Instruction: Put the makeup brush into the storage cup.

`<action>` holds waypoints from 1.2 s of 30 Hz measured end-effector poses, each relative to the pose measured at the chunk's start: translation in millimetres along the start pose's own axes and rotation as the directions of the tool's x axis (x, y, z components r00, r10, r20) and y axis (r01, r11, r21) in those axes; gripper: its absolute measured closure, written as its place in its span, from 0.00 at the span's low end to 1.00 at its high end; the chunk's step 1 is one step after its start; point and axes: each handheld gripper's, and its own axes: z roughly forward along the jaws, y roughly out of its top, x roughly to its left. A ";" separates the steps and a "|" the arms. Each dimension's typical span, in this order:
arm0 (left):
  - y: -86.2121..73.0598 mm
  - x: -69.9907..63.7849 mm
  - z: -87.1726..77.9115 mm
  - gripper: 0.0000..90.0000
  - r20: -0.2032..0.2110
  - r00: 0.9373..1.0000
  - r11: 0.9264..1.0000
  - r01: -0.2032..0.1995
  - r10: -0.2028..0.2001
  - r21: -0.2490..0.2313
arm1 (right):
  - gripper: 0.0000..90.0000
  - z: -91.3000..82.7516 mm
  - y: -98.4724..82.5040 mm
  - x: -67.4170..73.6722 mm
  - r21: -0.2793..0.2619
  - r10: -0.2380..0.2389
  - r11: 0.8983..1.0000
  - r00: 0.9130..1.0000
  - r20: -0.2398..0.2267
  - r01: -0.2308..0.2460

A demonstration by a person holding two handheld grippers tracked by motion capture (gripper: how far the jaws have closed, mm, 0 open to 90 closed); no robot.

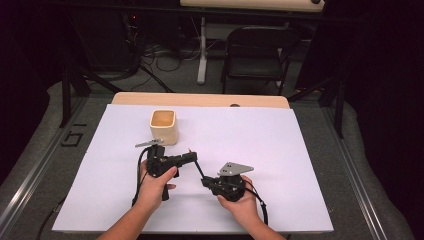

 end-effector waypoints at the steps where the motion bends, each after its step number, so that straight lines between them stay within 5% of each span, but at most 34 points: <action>1: 0.0 -0.1 0.0 0.93 0.000 1.000 1.000 0.000 0.000 -0.001 | 0.95 0.0 0.0 0.1 0.000 -0.001 1.000 1.000 0.001 0.001; 5: 0.2 -0.3 -0.5 0.93 0.001 1.000 1.000 0.000 0.000 -0.002 | 0.93 -0.6 0.3 0.5 -0.003 -0.011 1.000 1.000 0.011 0.011; 15: 1.7 0.0 -6.0 0.93 -0.020 1.000 1.000 -0.018 0.017 -0.020 | 0.59 -2.2 -0.2 1.9 -0.018 -0.041 0.999 0.998 0.050 0.042; 22: 2.8 -4.7 -11.5 0.93 -0.073 0.993 0.995 -0.091 0.088 -0.040 | 0.49 -3.0 -0.7 1.3 -0.016 -0.071 0.997 0.995 0.068 0.072; 29: 5.0 -15.6 -18.6 0.93 -0.154 0.969 0.977 -0.202 0.191 -0.060 | 0.48 -6.5 -0.4 -1.1 -0.017 -0.089 0.996 0.993 0.080 0.090; 36: 5.7 -20.9 -23.6 0.93 -0.254 0.924 0.951 -0.306 0.284 -0.050 | 0.47 -10.0 -0.5 -1.8 -0.011 -0.105 0.994 0.990 0.092 0.106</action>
